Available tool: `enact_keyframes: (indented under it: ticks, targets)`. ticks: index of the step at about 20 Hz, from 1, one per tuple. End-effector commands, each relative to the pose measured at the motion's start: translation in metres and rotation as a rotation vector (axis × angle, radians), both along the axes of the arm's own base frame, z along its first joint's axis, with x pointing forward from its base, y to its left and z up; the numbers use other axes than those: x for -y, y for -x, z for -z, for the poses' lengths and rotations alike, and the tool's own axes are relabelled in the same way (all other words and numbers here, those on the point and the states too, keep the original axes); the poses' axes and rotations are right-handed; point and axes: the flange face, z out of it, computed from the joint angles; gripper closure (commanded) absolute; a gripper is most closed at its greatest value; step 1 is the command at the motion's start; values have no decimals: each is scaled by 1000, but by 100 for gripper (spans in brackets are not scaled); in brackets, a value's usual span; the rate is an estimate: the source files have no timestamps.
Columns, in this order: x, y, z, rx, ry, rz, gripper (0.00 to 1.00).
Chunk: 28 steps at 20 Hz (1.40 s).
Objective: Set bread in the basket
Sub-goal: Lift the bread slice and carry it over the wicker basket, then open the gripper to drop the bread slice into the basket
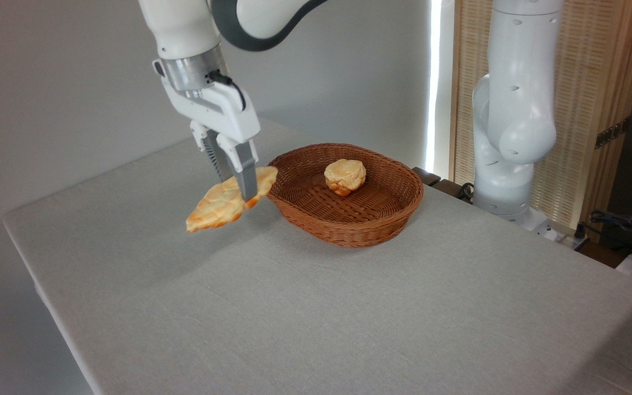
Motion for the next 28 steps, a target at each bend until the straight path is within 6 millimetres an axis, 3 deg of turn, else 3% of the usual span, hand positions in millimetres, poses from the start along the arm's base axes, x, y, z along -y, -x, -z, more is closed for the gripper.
enact_keyframes:
  ticks: [1, 3, 7, 9, 10, 11, 16, 28]
  targets:
    - [-22, 29, -17, -106, 5, 70, 40]
    - [-27, 42, -20, -165, -4, 87, 40]
    - [-31, 62, -6, -313, -48, 101, 34]
    - [-33, 70, -4, -372, -66, 105, 21]
    - [-34, 73, 0, -400, -75, 106, 5]
    - [-36, 77, 4, -429, -85, 108, 0]
    - [-31, 90, 14, -505, -106, 127, 0]
    - [-16, 94, 19, -523, -97, 151, 0]
